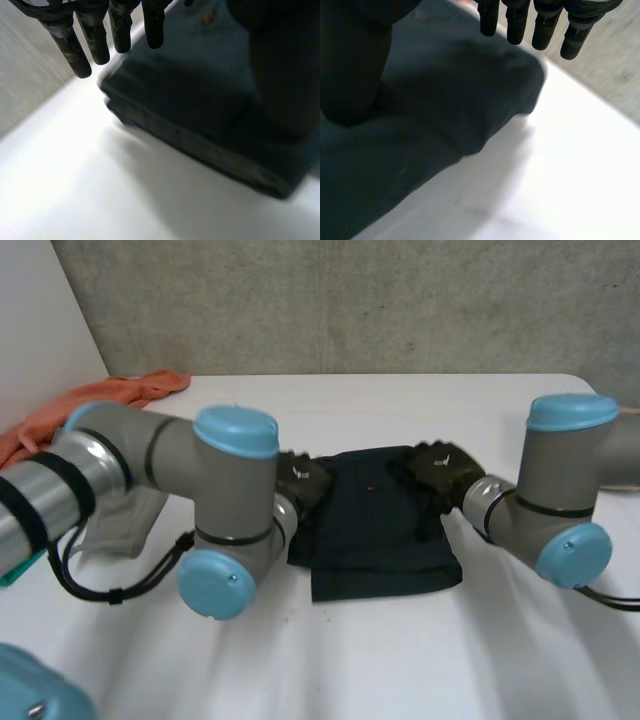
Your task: Fold the laundry.
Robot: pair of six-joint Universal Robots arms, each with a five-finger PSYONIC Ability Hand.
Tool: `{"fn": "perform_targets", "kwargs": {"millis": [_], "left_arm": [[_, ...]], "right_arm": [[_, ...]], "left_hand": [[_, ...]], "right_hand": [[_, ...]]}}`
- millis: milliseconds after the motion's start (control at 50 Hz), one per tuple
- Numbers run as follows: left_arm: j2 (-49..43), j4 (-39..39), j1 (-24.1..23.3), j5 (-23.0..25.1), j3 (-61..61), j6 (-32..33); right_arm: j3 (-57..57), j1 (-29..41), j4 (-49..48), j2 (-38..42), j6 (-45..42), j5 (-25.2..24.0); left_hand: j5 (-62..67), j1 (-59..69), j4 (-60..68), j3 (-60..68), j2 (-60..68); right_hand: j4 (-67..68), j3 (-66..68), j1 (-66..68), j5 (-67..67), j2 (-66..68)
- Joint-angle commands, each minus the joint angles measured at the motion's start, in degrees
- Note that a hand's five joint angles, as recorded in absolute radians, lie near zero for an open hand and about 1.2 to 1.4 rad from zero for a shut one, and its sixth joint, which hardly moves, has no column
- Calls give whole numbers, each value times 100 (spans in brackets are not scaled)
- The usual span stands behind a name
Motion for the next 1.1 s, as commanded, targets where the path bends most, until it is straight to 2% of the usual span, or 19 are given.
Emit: {"fn": "perform_targets", "kwargs": {"millis": [20, 120, 220, 300, 440, 720, 900, 1100], "left_arm": [[1027, 425, -17, 55, -278, -150], [1764, 874, -17, 327, -831, -325], [2424, 980, 9, 1449, -1569, -588], [2618, 989, 27, 1786, -1868, -747], [2698, 997, 44, 1795, -2159, -826], [2618, 1006, 97, 1778, -2195, -844], [2618, 1015, 106, 1778, -2195, -853], [2618, 1015, 106, 1778, -2212, -853]], "right_arm": [[877, -3, -870, -1467, 105, 130], [2141, 5, -1731, -2258, 131, 305], [3180, 49, -2058, -2602, 87, 218], [3787, 391, -2426, -2576, 52, 113], [4509, 647, -3489, -2207, -10, 77], [4465, 700, -4571, -1354, -660, 182], [4026, 752, -4695, -960, -722, 279], [3437, 805, -4668, -572, -730, 271]], "left_hand": [[-136, -34, -34, -78, -39], [-153, -50, -50, -95, -55], [-136, -34, -34, -78, -39], [-52, 50, 50, 5, 45], [-35, 67, 67, 22, 62], [15, 118, 118, 73, 113], [15, 118, 118, 73, 113], [15, 118, 118, 73, 113]], "right_hand": [[-276, -80, -112, -297, -42], [-276, -80, -112, -297, -42], [-276, -80, -112, -297, -42], [-276, -80, -112, -297, -42], [-276, -80, -112, -297, -42], [-218, -23, -55, -239, 15], [1647, 1843, 1811, 1627, 1881], [2758, 2954, 2922, 2737, 2992]]}}
